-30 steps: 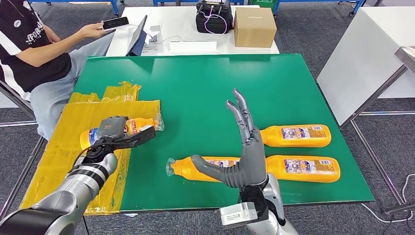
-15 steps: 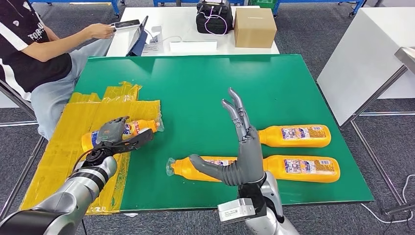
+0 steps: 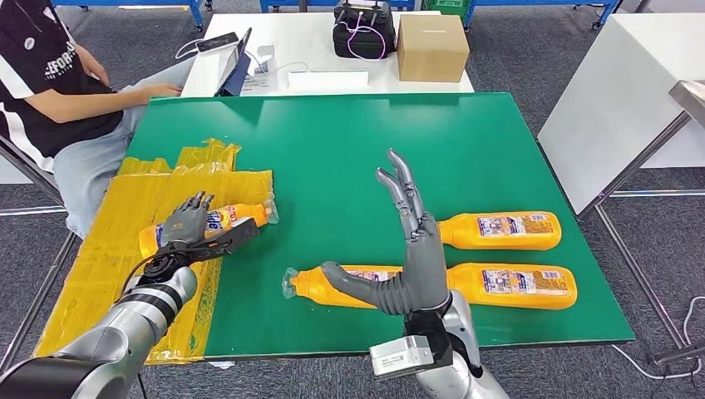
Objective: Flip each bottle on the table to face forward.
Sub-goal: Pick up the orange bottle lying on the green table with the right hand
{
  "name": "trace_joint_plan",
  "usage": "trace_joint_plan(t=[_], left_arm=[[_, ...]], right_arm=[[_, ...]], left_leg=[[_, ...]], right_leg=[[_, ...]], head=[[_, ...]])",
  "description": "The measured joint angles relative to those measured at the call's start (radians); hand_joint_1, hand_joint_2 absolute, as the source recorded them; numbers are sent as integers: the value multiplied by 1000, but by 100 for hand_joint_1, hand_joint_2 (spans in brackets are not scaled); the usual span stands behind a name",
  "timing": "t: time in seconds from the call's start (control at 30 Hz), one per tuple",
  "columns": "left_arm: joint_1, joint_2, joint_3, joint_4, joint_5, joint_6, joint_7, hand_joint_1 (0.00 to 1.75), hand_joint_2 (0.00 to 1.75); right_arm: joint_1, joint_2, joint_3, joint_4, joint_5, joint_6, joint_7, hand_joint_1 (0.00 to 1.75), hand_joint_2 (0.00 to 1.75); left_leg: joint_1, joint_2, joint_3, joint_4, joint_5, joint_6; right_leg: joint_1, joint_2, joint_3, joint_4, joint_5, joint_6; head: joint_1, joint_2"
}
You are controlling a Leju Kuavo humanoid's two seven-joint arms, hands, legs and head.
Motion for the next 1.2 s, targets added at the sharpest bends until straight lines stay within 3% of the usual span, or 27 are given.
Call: trace_joint_plan(t=[0.17, 0.4, 0.73, 1.2], left_arm=[[3, 1, 4, 3, 6, 39, -24, 0, 175], [51, -6, 7, -75, 26, 128, -162, 0, 175], [105, -6, -84, -343, -54, 39, -69, 0, 175], [107, -2, -130, -414, -58, 32, -50, 0, 175]], right_arm=[[1, 0, 0, 0, -12, 0, -7, 0, 175], [24, 0, -11, 0, 11, -1, -9, 0, 175], [65, 0, -47, -11, 54, -1, -5, 0, 175], [74, 0, -61, -17, 65, -1, -2, 0, 175]], left_leg=[[0, 0, 0, 0, 0, 0], [0, 0, -1, 0, 0, 0], [0, 0, -3, 0, 0, 0], [0, 0, -3, 0, 0, 0]], right_leg=[[0, 0, 0, 0, 0, 0], [0, 0, -2, 0, 0, 0], [0, 0, -4, 0, 0, 0], [0, 0, -4, 0, 0, 0]], head=[[0, 0], [0, 0], [0, 0], [0, 0]])
